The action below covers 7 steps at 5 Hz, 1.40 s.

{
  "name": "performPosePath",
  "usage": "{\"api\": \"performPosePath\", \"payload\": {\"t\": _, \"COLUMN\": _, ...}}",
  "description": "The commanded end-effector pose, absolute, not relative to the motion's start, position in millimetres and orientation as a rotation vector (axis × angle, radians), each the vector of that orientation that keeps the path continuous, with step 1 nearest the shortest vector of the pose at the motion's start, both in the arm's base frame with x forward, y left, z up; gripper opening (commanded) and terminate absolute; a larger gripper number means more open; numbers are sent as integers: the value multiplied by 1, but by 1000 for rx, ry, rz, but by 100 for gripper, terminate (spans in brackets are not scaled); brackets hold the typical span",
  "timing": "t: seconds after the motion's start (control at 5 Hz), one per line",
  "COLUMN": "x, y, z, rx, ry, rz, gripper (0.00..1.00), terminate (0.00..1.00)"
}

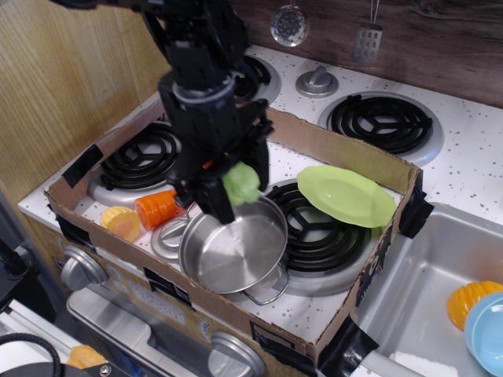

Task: Put broccoli in pot

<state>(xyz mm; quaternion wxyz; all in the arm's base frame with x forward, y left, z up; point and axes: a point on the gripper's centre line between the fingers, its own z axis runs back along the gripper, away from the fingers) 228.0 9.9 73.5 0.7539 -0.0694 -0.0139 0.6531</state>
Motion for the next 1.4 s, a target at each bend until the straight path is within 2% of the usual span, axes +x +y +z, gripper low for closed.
{"api": "performPosePath", "payload": {"t": 0.0, "x": 230, "y": 1, "z": 67, "rx": -242, "ry": -15, "rz": 1398, "gripper": 100, "terminate": 0}}
{"api": "performPosePath", "payload": {"t": 0.2, "x": 235, "y": 9, "z": 75, "rx": -212, "ry": -12, "rz": 1350, "gripper": 100, "terminate": 0}}
{"api": "performPosePath", "payload": {"t": 1.0, "x": 235, "y": 9, "z": 75, "rx": -212, "ry": -12, "rz": 1350, "gripper": 100, "terminate": 0}}
{"api": "performPosePath", "payload": {"t": 1.2, "x": 235, "y": 9, "z": 75, "rx": -212, "ry": -12, "rz": 1350, "gripper": 100, "terminate": 100}}
